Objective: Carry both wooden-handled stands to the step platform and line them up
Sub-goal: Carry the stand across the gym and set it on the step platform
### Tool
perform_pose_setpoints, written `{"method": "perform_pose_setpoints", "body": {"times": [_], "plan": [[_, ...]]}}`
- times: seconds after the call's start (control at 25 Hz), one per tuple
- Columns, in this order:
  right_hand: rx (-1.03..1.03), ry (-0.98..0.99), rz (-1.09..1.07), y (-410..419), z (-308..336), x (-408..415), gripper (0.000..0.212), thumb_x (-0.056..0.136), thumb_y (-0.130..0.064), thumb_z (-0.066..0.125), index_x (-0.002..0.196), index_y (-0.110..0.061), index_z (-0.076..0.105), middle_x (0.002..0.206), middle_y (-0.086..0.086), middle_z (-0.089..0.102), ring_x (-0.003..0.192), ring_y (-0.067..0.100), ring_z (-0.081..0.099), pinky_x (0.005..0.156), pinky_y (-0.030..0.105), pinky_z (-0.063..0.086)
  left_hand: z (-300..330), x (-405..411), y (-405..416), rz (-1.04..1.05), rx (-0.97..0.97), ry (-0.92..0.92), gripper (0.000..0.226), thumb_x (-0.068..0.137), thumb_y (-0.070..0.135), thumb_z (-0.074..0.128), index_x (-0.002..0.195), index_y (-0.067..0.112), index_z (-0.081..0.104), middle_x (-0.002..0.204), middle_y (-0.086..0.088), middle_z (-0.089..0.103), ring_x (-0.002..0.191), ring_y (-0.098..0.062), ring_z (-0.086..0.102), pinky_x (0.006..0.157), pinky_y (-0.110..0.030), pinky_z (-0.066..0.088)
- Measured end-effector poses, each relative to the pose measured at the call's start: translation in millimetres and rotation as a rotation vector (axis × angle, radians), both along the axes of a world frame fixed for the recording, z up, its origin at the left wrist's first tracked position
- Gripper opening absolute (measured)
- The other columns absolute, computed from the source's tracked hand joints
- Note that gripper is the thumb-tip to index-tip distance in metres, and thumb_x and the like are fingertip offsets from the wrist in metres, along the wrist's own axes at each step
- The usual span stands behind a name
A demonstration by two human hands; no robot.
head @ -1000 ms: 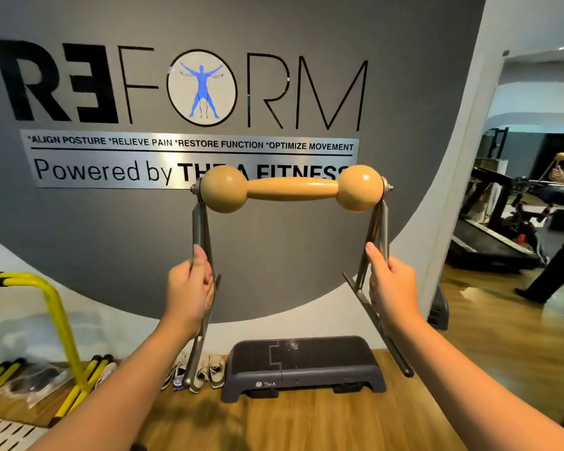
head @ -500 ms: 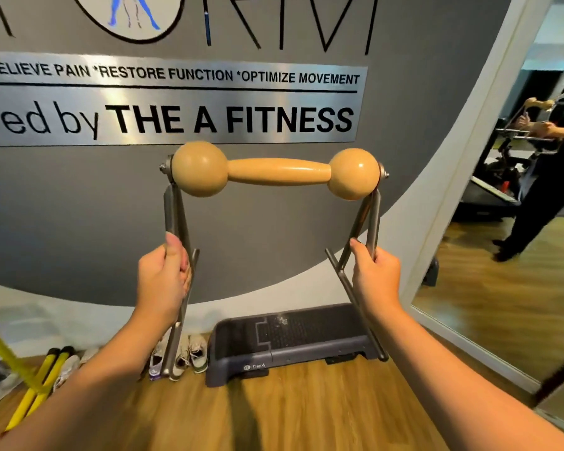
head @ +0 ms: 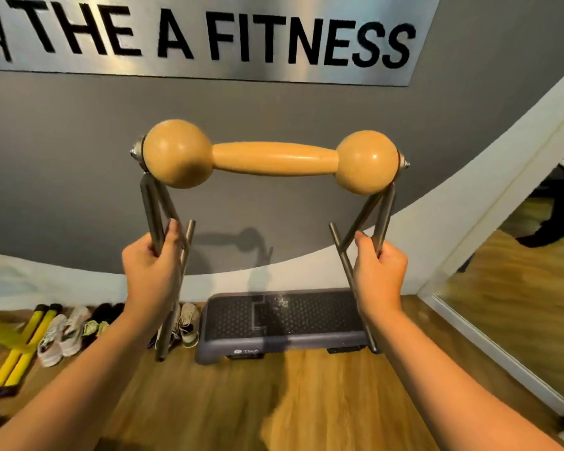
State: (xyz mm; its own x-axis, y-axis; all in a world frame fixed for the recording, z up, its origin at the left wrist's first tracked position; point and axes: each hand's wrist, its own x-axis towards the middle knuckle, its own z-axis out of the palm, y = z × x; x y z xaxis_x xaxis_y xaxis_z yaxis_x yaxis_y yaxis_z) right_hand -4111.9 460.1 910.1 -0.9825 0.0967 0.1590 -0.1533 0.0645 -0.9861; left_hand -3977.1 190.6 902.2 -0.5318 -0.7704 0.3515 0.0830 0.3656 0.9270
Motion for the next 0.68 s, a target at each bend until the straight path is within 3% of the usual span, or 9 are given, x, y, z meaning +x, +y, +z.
{"method": "perform_pose_setpoints", "body": {"times": [0.2, 0.32, 0.56, 0.68], "plan": [[0.004, -0.045, 0.05, -37, -68, -85, 0.048, 0.101, -0.025, 0.064, 0.059, -0.012, 0.043, 0.048, -0.01, 0.036, 0.053, 0.011, 0.036, 0.055, 0.034, 0.033, -61, -70, -26, -0.002, 0.152, -0.074, 0.053, 0.097, 0.052, 0.058, 0.061, 0.017, 0.043, 0.053, -0.004, 0.04, 0.05, -0.019, 0.037, 0.05, -0.035, 0.03], [0.028, -0.084, 0.027, -64, -129, -129, 0.049, 0.101, -0.024, 0.065, 0.061, -0.004, 0.045, 0.049, -0.01, 0.037, 0.053, 0.011, 0.038, 0.053, 0.031, 0.036, -110, -113, -55, -0.136, 0.275, -0.149, 0.052, 0.105, 0.039, 0.055, 0.056, 0.026, 0.044, 0.047, 0.009, 0.035, 0.042, -0.012, 0.029, 0.047, -0.026, 0.024], [0.014, -0.12, -0.075, -118, -252, -194, 0.051, 0.098, -0.019, 0.067, 0.053, -0.025, 0.043, 0.048, -0.01, 0.04, 0.053, 0.012, 0.041, 0.054, 0.029, 0.037, -218, -200, -107, -0.174, 0.44, -0.176, 0.054, 0.103, 0.032, 0.059, 0.054, 0.021, 0.039, 0.044, 0.008, 0.03, 0.04, -0.01, 0.024, 0.045, -0.023, 0.018], [0.035, -0.162, -0.099, -146, -316, -219, 0.048, 0.096, -0.023, 0.067, 0.053, -0.025, 0.046, 0.049, -0.011, 0.045, 0.053, 0.009, 0.043, 0.055, 0.026, 0.039, -284, -229, -137, -0.186, 0.478, -0.19, 0.06, 0.104, 0.032, 0.058, 0.046, 0.026, 0.042, 0.044, 0.012, 0.031, 0.041, -0.009, 0.024, 0.047, -0.026, 0.018]]}}
